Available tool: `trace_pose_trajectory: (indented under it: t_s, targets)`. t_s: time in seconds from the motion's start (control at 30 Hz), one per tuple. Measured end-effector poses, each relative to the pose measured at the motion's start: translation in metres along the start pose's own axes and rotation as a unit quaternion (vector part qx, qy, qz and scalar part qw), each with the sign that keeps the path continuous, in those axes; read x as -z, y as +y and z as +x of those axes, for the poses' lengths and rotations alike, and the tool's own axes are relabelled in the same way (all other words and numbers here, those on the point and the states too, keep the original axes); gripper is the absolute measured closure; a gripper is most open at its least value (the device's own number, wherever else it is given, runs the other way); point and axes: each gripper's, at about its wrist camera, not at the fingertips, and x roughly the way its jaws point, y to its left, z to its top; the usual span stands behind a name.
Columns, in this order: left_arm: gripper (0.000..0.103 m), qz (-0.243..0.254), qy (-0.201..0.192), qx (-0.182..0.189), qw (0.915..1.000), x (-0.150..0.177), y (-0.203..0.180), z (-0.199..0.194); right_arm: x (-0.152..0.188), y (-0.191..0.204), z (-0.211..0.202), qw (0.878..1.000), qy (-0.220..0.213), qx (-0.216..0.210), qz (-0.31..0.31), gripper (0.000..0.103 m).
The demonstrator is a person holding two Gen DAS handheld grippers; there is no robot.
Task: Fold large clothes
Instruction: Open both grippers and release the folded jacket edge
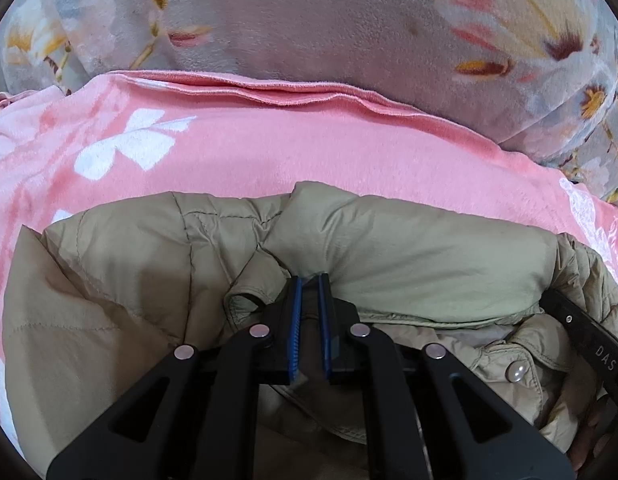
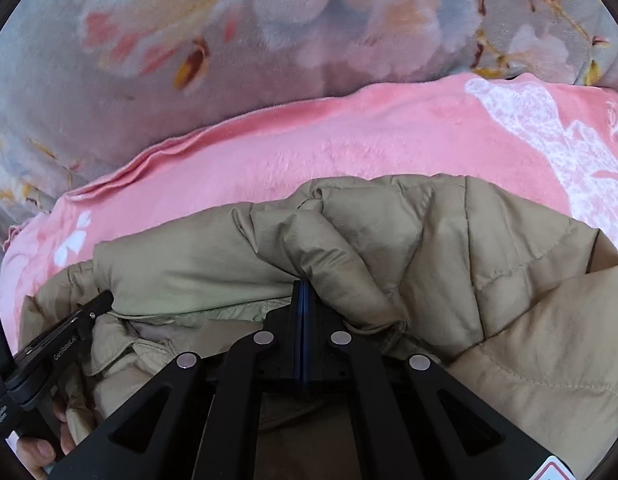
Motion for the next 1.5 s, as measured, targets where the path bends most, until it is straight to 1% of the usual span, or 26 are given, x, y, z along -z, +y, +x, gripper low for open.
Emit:
trace_pose_trajectory:
  t_s: [0.2,0.37,0.43,0.47,0.5,0.53,0.57,0.6,0.63,0.67,0.7,0.73,0.8,0.83,0.87,0.93,1.0,1.07,1.13,1.17,1.2,1.27,1.3,1.37,1.47,1.5]
  targets:
    - [0.095,0.009,0.002,-0.009,0.9999,0.0,-0.004,0.003,0.001,0.006,0.007,1.0,0.008,0.012,-0.011,0.103]
    - [0.096,0.022,0.003,-0.025,0.9994,-0.003,-0.013,0.007,-0.001,0.008,0.014,1.0,0.015,0.009,-0.013,0.103]
    - [0.095,0.02,0.003,-0.024,0.9995,-0.001,-0.011,0.0,-0.001,0.006,0.009,1.0,0.016,0.006,-0.012,0.103]
    - [0.095,0.019,0.012,-0.021,0.9995,0.002,-0.008,-0.011,0.001,0.006,0.001,1.0,0.024,0.005,-0.017,0.103]
    - [0.093,0.016,0.018,-0.016,0.9996,0.005,-0.005,-0.022,0.004,0.007,-0.013,0.999,0.032,0.008,-0.025,0.099]
    - [0.084,0.005,0.022,0.001,0.9997,0.01,0.002,-0.041,0.008,0.009,-0.031,0.999,0.033,0.011,-0.032,0.087]
    - [0.052,-0.004,0.027,0.016,0.9995,0.018,0.012,-0.063,0.017,0.011,-0.062,0.998,0.018,0.011,-0.051,0.086]
    - [0.028,-0.01,0.027,0.028,0.9992,0.025,0.02,-0.079,0.028,0.012,-0.091,0.997,0.009,0.01,-0.072,0.081]
    - [0.023,-0.018,0.022,0.044,0.9986,0.035,0.031,-0.1,0.044,0.011,-0.122,0.996,0.003,0.005,-0.09,0.077]
    - [0.022,-0.022,0.013,0.059,0.9979,0.052,0.048,-0.132,0.06,0.005,-0.151,0.995,-0.003,0.001,-0.101,0.074]
    - [0.021,-0.019,0.012,0.063,0.9978,0.062,0.058,-0.151,0.073,-0.001,-0.172,0.995,-0.006,-0.001,-0.104,0.065]
    - [0.021,-0.015,0.016,0.064,0.9977,0.076,0.069,-0.171,0.098,-0.016,-0.207,0.995,-0.005,-0.002,-0.103,0.056]
    - [0.02,-0.014,0.032,0.065,0.9973,0.11,0.102,-0.215,0.134,-0.04,-0.252,0.995,-0.003,0.001,-0.098,0.05]
    - [0.018,-0.019,0.04,0.067,0.9968,0.122,0.115,-0.226,0.162,-0.059,-0.283,0.996,0.0,0.011,-0.09,0.047]
    - [0.016,-0.031,0.057,0.071,0.9954,0.145,0.136,-0.243,0.178,-0.071,-0.299,0.996,0.006,0.015,-0.083,0.045]
    - [0.015,-0.055,0.078,0.072,0.9928,0.178,0.162,-0.263,0.218,-0.098,-0.331,0.998,0.024,0.026,-0.058,0.042]
    - [0.015,-0.087,0.106,0.065,0.9885,0.221,0.19,-0.276,0.26,-0.124,-0.358,0.997,0.04,0.061,-0.025,0.042]
    - [0.016,-0.108,0.121,0.067,0.9845,0.25,0.206,-0.283,0.291,-0.138,-0.37,0.996,0.051,0.08,0.003,0.042]
    - [0.016,-0.129,0.129,0.071,0.9807,0.28,0.215,-0.289,0.32,-0.147,-0.375,0.995,0.057,0.069,0.043,0.042]
    - [0.016,-0.138,0.129,0.074,0.9791,0.293,0.217,-0.292,0.327,-0.151,-0.375,0.994,0.057,0.063,0.064,0.042]
    - [0.016,-0.138,0.119,0.073,0.9806,0.299,0.216,-0.297,0.335,-0.155,-0.374,0.993,0.054,0.053,0.09,0.042]
    - [0.016,-0.135,0.105,0.063,0.9832,0.308,0.21,-0.306,0.345,-0.159,-0.371,0.989,0.049,0.023,0.137,0.042]
    - [0.016,-0.14,0.102,0.067,0.9826,0.311,0.207,-0.309,0.35,-0.161,-0.368,0.985,0.044,0.008,0.166,0.041]
    - [0.016,-0.155,0.098,0.083,0.9795,0.317,0.202,-0.313,0.354,-0.158,-0.367,0.981,0.028,-0.003,0.194,0.04]
    - [0.017,-0.163,0.091,0.076,0.9795,0.319,0.196,-0.314,0.356,-0.145,-0.363,0.977,0.013,-0.018,0.21,0.04]
    - [0.023,-0.165,0.091,0.075,0.9791,0.318,0.193,-0.314,0.355,-0.142,-0.361,0.977,0.011,-0.025,0.212,0.04]
